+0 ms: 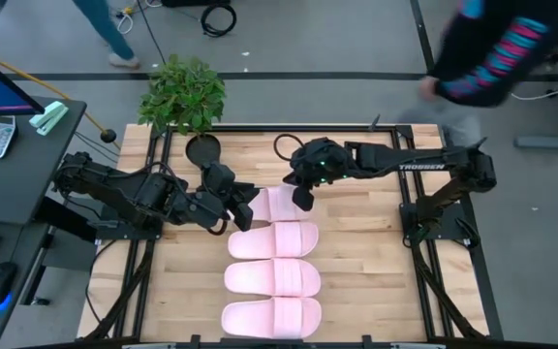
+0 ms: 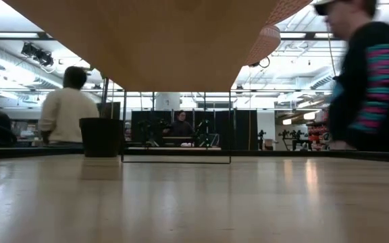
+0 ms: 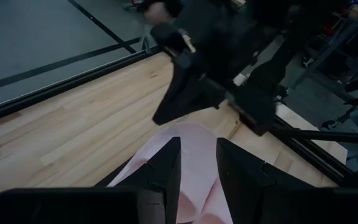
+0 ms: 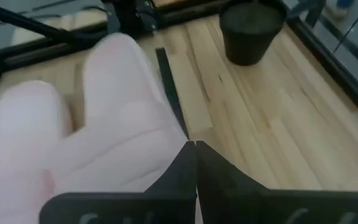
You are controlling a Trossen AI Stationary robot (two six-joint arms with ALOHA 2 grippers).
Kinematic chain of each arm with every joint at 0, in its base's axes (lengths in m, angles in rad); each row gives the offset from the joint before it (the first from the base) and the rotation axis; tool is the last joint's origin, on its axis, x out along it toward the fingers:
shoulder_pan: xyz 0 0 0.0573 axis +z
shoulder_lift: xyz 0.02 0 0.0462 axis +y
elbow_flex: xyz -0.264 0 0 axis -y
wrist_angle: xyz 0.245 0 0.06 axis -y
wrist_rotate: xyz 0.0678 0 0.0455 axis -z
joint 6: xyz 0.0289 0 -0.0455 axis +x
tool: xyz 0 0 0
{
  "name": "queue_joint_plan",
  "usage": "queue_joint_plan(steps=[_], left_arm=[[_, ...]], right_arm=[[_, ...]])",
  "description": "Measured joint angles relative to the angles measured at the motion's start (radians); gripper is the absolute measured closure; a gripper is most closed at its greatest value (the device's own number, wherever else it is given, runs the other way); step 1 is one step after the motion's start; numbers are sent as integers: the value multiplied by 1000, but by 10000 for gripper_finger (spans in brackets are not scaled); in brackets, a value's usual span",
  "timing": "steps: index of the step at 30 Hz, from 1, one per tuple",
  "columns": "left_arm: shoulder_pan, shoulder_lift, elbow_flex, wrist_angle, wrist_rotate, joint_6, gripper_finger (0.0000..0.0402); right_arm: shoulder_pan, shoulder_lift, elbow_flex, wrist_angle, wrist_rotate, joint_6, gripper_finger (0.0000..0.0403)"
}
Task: Pick and place slides into the shelf
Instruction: Put the pink slipper on the shelf
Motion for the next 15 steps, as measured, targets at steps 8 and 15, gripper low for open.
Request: queue_joint_plan(steps=[8,15], left_arm=[[7,0,0,1,0,0,294],[7,0,0,1,0,-1,294]], right_arm=[[6,56,3,7,-63,1,401],[16,69,4,15,-102,9,402]])
